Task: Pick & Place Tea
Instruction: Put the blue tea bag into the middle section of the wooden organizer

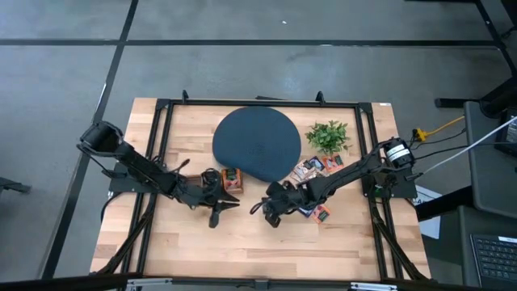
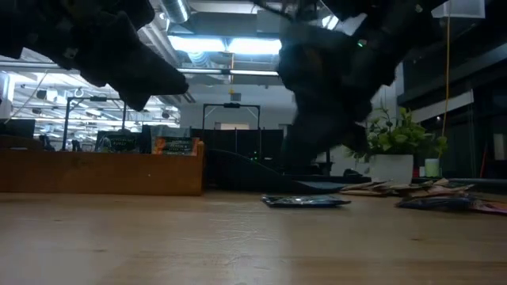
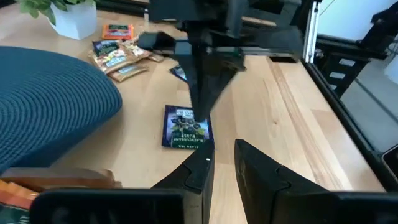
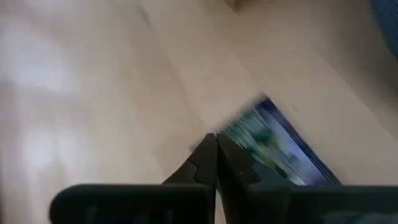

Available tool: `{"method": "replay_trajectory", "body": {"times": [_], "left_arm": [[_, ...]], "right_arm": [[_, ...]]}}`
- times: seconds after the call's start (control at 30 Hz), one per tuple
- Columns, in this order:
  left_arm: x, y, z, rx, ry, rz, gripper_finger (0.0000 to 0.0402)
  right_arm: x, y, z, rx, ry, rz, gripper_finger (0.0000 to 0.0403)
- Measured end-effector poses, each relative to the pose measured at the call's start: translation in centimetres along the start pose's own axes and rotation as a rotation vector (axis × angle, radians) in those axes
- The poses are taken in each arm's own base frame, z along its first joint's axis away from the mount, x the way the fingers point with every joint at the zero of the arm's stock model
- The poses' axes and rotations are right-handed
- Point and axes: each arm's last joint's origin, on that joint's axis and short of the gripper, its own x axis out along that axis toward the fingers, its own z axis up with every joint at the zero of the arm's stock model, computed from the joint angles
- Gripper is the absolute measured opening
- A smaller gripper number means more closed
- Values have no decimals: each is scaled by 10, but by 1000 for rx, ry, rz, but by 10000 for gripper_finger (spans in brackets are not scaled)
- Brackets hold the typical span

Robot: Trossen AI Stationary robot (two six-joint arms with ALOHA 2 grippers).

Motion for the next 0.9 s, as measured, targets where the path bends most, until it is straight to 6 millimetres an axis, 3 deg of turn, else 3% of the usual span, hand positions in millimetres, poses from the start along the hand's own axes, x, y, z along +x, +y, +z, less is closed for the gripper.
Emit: {"method": "replay_trajectory", "body": {"times": [0.2,0.6,0.9], "left_arm": [[29,-15,2,87,27,22,58],[96,-15,1,187,213,174,45],[110,-8,1,154,266,135,3]], "right_arm": [[-5,-13,-12,61,124,-198,11],[-8,-3,-24,19,191,-148,50],[-8,-3,-23,22,183,-152,128]]}}
